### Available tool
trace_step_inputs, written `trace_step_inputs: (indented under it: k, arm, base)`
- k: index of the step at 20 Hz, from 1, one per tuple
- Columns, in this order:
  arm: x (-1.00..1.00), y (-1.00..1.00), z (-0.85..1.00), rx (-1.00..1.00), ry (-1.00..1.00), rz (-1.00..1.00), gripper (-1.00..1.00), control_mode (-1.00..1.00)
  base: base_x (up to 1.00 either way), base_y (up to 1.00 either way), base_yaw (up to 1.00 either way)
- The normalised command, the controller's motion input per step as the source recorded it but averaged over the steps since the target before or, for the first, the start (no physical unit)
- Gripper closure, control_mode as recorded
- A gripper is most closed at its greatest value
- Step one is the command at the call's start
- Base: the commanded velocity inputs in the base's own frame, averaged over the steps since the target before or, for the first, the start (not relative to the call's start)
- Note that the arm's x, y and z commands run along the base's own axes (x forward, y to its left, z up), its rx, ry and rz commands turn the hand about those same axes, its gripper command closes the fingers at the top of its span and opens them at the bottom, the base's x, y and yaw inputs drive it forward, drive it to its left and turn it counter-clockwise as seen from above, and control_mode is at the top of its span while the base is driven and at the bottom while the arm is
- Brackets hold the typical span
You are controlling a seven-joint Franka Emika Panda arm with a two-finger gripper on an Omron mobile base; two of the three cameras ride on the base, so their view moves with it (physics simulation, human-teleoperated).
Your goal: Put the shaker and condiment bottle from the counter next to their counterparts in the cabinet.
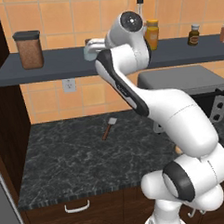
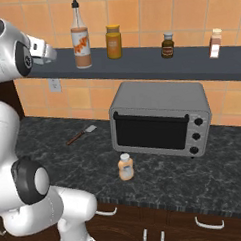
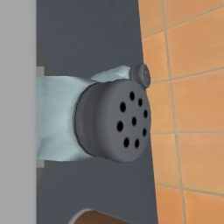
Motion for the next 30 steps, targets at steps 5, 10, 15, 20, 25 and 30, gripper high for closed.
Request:
trace_step_inputs:
  k: [5, 10, 15, 20, 25, 30]
  arm:
    - [0.21, 0.11, -0.01, -0.13, 0.00, 0.06, 1.00, -1.00]
    - [0.24, 0.00, -0.01, -0.01, 0.00, 0.07, 1.00, -1.00]
    - [0.12, 0.00, -0.19, -0.02, -0.01, 0.08, 1.00, -1.00]
    - [0.04, 0.00, -0.16, -0.03, -0.04, 0.07, 1.00, -1.00]
    - [0.13, 0.00, -0.04, -0.04, -0.06, 0.06, 1.00, -1.00]
    - [0.22, 0.00, -0.09, -0.04, -0.05, 0.05, 1.00, -1.00]
  base:
    - [0.00, 0.00, 0.00]
    - [0.00, 0.00, 0.00]
    - [0.00, 0.00, 0.00]
    - [0.00, 0.00, 0.00]
    - [0.00, 0.00, 0.00]
    - [0.00, 0.00, 0.00]
